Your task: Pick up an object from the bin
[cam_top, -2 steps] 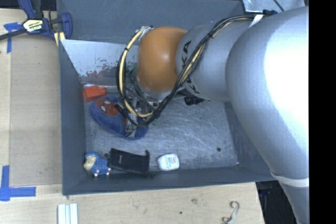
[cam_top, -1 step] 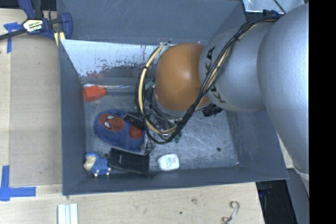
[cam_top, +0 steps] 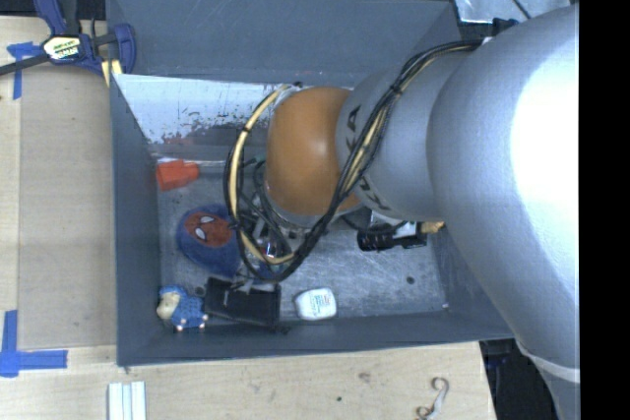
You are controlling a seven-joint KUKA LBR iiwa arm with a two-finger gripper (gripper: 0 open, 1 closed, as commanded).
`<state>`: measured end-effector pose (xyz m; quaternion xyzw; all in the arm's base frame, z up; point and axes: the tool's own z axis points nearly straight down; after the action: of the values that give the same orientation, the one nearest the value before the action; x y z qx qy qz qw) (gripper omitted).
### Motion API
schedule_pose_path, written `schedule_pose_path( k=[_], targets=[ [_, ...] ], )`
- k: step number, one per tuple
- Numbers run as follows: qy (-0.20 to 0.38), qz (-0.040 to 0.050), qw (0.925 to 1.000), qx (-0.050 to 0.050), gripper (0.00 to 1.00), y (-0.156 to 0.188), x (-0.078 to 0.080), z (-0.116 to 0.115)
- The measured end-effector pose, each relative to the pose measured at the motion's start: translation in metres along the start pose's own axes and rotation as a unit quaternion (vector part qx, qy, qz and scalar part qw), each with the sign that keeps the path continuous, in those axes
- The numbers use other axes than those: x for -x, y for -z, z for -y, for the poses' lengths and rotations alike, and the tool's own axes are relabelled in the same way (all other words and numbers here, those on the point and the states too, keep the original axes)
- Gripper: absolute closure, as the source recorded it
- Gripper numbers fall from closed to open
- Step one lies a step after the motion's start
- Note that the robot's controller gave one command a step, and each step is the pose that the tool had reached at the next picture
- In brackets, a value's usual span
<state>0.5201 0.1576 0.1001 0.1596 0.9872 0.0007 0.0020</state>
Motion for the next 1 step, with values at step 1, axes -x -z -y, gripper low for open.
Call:
schedule_pose_path(
  k=[1],
  targets=[
    [-0.036,0.0117,0.9992,0.008,0.0,-0.0241,-0.015,0.0065]
  ],
)
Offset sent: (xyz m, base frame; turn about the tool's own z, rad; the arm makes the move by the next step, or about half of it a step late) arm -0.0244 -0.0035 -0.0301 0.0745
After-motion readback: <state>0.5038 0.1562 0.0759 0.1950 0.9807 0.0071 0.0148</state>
